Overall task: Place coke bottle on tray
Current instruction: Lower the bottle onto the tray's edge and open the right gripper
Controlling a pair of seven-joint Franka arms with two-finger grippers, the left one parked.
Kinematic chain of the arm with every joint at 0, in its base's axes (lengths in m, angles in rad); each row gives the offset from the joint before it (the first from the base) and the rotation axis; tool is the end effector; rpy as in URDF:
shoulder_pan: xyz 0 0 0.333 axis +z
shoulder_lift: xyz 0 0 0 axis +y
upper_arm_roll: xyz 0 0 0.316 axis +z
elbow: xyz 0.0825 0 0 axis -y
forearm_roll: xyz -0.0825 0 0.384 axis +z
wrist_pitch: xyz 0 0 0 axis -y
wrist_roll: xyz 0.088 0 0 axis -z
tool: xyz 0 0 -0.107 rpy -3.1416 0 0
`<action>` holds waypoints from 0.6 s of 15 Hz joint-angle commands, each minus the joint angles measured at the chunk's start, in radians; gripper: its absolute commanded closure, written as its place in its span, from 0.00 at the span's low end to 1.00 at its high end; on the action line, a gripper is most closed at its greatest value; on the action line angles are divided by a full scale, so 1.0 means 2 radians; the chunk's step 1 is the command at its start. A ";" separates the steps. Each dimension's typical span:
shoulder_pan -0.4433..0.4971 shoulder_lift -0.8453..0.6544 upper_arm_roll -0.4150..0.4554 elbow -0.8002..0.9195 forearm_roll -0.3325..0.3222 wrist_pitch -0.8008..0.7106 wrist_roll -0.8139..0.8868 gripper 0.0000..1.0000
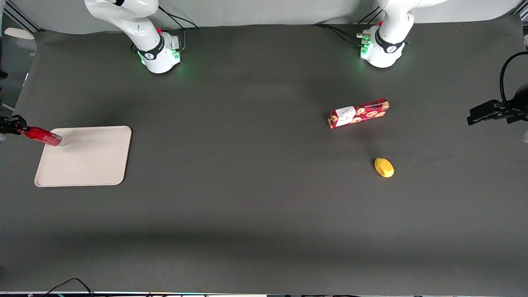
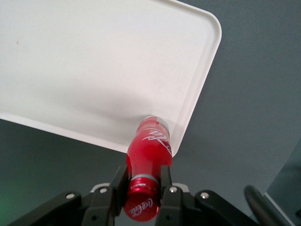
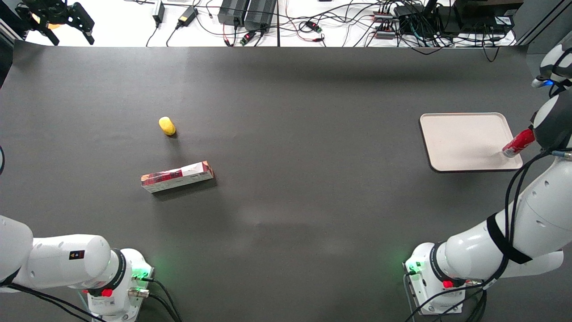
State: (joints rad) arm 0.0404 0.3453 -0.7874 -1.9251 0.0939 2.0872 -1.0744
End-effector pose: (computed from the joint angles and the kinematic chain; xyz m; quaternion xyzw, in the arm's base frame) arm 0.4584 -0.3862 0.3534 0.9849 0.1477 -0.0882 0.0196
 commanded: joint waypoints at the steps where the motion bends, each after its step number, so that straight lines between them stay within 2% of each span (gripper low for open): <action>1: 0.000 -0.004 -0.010 -0.011 0.029 0.019 -0.034 1.00; 4: 0.000 -0.001 -0.010 -0.014 0.037 0.022 -0.034 1.00; 6: 0.000 0.008 -0.010 -0.014 0.050 0.026 -0.034 0.85; 7: 0.001 0.011 -0.010 -0.014 0.054 0.026 -0.034 0.64; 9: 0.001 0.015 -0.010 -0.013 0.060 0.026 -0.034 0.06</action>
State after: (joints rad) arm 0.0375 0.3607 -0.8004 -1.9524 0.1722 2.1209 -1.1104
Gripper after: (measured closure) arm 0.643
